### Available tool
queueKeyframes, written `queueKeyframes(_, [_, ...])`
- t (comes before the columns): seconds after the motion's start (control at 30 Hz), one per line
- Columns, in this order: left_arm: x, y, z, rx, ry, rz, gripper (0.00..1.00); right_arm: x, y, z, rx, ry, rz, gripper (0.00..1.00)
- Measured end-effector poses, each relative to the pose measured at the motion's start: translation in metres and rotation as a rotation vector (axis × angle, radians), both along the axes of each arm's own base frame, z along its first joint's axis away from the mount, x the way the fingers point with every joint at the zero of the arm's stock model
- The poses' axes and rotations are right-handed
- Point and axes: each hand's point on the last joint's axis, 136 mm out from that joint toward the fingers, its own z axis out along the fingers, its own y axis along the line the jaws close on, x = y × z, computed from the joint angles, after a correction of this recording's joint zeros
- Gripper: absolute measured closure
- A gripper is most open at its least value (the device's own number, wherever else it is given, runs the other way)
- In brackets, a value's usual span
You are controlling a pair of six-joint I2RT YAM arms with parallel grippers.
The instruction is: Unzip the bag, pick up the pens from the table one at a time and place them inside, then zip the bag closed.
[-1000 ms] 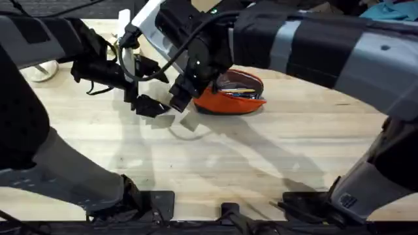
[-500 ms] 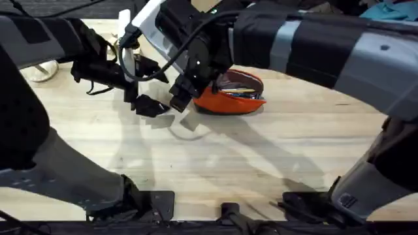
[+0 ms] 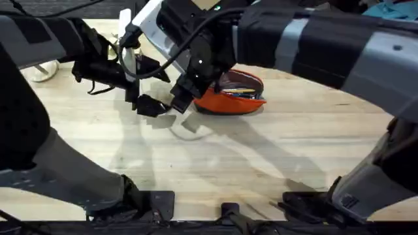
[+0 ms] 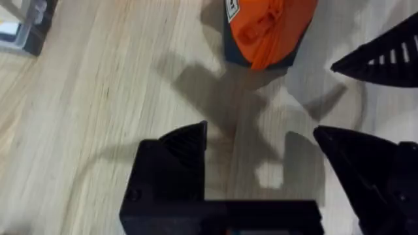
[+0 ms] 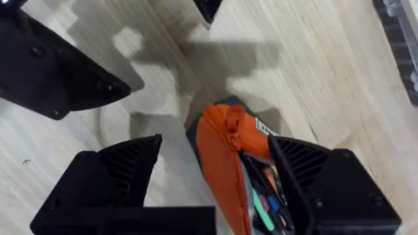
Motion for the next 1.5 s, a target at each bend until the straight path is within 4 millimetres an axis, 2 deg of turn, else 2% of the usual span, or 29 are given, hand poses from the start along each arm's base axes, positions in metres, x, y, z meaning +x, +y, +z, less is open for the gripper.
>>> queueKeyframes(0.2, [0.002,-0.006,0.007,-0.048,-0.022,-0.004,0.007,-0.001,-0.008,0.014,0.01,-0.017,-0.02,0.004])
queueKeyframes(0.5, [0.003,-0.008,0.01,-0.07,-0.033,-0.004,0.008,-0.002,-0.013,0.045,0.063,-0.067,-0.027,0.004])
queueKeyframes(0.73, [0.003,-0.005,0.011,-0.071,-0.042,0.0,0.008,-0.005,-0.017,0.043,0.047,-0.054,-0.027,0.003])
queueKeyframes(1.13, [0.012,0.03,0.021,-0.127,-0.114,0.106,0.008,-0.005,-0.017,0.043,0.045,-0.056,-0.019,0.003])
queueKeyframes(1.27, [0.008,0.038,0.023,-0.13,-0.133,0.111,0.008,-0.003,-0.015,0.042,0.044,-0.06,-0.013,0.003])
queueKeyframes(1.43, [0.004,0.045,0.025,-0.134,-0.166,0.103,0.007,0.0,-0.012,0.03,0.03,-0.049,-0.009,0.005])
queueKeyframes(1.5, [0.001,0.045,0.027,-0.138,-0.198,0.082,0.007,0.006,-0.005,0.019,0.029,-0.05,-0.009,0.004])
